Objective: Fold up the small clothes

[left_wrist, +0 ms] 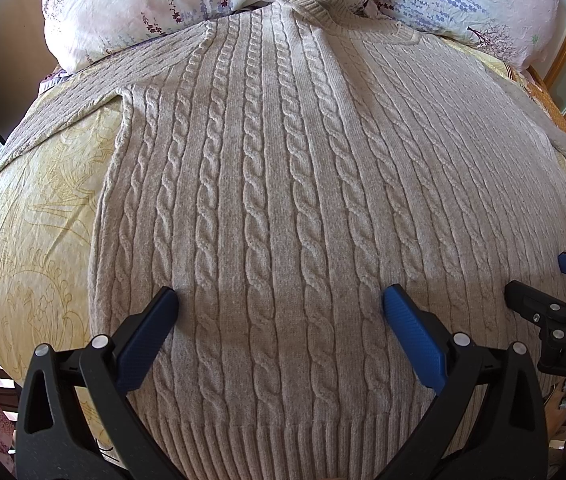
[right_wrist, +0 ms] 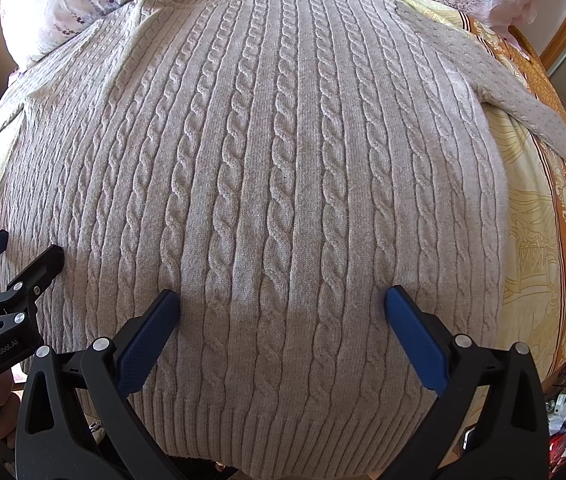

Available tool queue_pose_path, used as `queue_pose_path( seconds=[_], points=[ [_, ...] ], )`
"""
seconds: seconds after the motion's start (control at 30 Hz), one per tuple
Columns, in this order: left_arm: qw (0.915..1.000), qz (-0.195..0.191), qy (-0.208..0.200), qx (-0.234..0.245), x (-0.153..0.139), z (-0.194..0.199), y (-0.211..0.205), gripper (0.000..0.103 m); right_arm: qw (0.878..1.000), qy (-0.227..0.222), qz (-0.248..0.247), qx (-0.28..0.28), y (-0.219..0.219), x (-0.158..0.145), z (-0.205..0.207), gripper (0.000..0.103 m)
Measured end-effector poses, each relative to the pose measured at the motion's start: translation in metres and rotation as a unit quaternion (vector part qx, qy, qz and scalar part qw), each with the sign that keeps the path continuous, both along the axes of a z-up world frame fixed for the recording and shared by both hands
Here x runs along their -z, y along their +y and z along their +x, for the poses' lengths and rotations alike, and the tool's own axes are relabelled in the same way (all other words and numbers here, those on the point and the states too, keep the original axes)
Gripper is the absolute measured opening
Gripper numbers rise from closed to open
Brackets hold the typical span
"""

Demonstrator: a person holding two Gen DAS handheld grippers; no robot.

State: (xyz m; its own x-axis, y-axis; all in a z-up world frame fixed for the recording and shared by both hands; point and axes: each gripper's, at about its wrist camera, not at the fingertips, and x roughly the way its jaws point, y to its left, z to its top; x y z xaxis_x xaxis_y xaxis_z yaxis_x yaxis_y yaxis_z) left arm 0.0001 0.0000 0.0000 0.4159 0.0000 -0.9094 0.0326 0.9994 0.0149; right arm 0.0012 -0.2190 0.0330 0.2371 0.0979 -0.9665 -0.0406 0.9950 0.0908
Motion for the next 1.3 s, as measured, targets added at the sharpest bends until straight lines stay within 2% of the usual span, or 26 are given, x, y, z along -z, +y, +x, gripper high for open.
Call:
queue_pose_path(
  seconds=[1.1,1.3],
  points=[
    [1.0,0.0,0.001,0.001,0.0,0.0,0.0,0.101,1.0,0.006,-0.001,-0.003,0.0,0.0,0.001,0.102],
    [1.0,0.001,0.007,0.006,0.0,0.001,0.0,0.101,1.0,0.015,-0.001,-0.01,0.004,0.004,0.014,0.102]
  ],
)
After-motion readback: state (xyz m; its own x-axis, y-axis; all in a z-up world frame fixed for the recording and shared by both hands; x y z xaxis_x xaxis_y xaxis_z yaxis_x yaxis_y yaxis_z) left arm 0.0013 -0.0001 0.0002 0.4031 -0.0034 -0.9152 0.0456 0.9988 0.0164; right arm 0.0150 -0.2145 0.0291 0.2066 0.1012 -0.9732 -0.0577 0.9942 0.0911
